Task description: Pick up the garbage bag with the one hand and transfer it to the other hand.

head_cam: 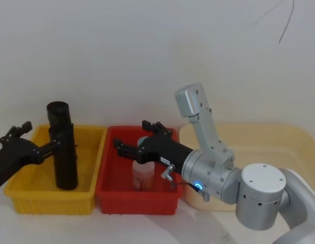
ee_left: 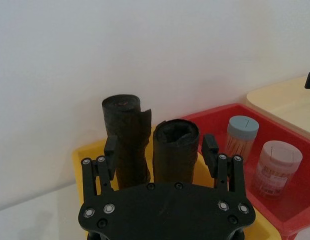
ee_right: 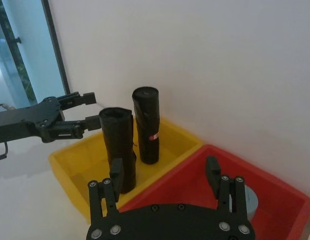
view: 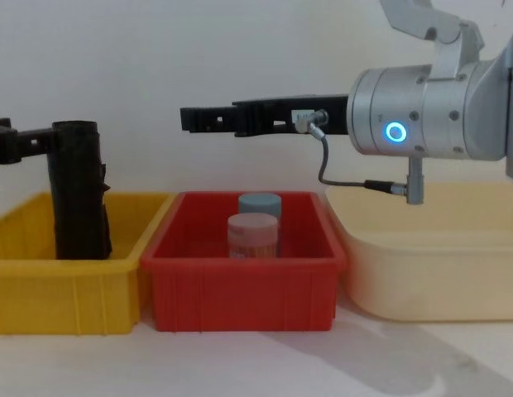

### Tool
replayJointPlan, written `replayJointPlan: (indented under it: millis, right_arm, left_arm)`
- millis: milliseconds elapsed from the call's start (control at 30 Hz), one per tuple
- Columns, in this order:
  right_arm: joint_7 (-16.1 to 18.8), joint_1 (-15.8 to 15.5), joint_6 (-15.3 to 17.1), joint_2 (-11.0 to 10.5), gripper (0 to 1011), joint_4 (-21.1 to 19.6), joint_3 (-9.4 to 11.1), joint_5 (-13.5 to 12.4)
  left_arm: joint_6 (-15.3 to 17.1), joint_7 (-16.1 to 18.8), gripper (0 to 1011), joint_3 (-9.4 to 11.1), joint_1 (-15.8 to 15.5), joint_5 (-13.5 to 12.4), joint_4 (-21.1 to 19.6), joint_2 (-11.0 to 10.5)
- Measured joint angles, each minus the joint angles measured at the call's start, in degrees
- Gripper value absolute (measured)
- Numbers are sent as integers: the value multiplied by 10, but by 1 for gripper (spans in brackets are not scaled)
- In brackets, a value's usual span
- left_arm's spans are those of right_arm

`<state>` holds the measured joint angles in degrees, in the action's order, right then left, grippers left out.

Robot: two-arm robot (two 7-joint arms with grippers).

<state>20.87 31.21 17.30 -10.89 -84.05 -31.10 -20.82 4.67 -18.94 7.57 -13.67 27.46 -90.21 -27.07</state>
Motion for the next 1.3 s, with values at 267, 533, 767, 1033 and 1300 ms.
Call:
replayJointPlan:
  millis: [267, 533, 767, 1033, 1300]
  right_arm:
    - [2, 6, 9, -2, 1002, 10, -3, 0]
    - [6, 14, 16, -3, 1002, 23, -4, 0]
    - [12, 24, 19, -4, 1002, 39, -7, -2]
    - [22, 39, 20, -5, 1002, 65, -13, -3]
    - [30, 54, 25, -6, 1002, 93, -20, 1]
  left_arm:
    - [-8, -18, 1002, 19, -23, 4, 38, 5]
    - [-13, -32, 1002, 37, -48, 3, 68, 10]
    - [-14, -33, 1001, 46, -61, -1, 84, 13]
    - [-13, -27, 1002, 50, -74, -9, 100, 19]
    - [-7, -36, 1001, 53, -84, -3, 115, 23]
